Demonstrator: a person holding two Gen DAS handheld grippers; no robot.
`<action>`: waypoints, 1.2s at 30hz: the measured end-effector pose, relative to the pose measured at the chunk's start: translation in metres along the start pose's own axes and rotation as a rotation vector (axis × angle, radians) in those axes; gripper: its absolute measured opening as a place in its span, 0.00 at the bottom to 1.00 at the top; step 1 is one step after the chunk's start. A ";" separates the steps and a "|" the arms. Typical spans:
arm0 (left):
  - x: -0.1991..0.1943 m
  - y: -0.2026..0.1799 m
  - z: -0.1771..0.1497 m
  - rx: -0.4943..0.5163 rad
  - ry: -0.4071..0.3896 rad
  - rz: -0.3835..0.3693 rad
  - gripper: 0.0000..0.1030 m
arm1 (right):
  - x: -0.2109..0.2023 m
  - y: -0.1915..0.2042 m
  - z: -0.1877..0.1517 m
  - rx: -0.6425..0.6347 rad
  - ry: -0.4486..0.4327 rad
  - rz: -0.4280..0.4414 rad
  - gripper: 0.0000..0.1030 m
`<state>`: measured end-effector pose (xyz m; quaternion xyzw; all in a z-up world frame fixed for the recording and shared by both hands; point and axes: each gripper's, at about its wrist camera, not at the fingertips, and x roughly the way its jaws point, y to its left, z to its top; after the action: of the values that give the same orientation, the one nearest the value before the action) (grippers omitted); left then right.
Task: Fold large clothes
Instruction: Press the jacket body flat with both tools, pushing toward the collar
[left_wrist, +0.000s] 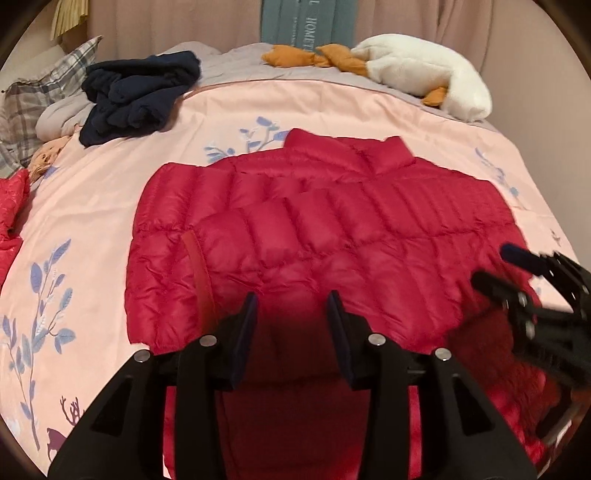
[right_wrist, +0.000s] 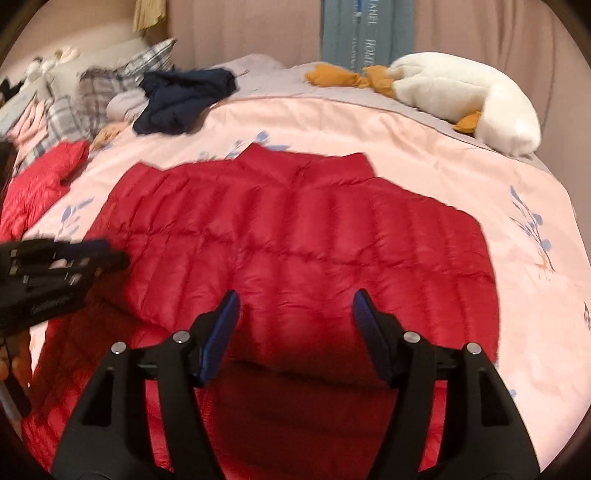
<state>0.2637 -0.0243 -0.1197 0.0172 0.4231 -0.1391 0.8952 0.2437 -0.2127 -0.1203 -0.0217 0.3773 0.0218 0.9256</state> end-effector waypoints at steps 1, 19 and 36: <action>0.000 -0.004 0.000 0.010 -0.002 -0.005 0.39 | 0.001 -0.006 0.001 0.021 -0.002 -0.016 0.64; 0.028 -0.008 -0.010 -0.003 0.072 -0.031 0.41 | 0.020 -0.051 -0.011 0.127 0.074 -0.072 0.69; -0.012 -0.006 -0.040 0.012 0.004 0.024 0.53 | -0.033 -0.067 -0.039 0.184 0.056 -0.016 0.72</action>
<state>0.2248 -0.0215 -0.1351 0.0280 0.4237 -0.1309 0.8959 0.1970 -0.2822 -0.1237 0.0600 0.4032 -0.0210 0.9129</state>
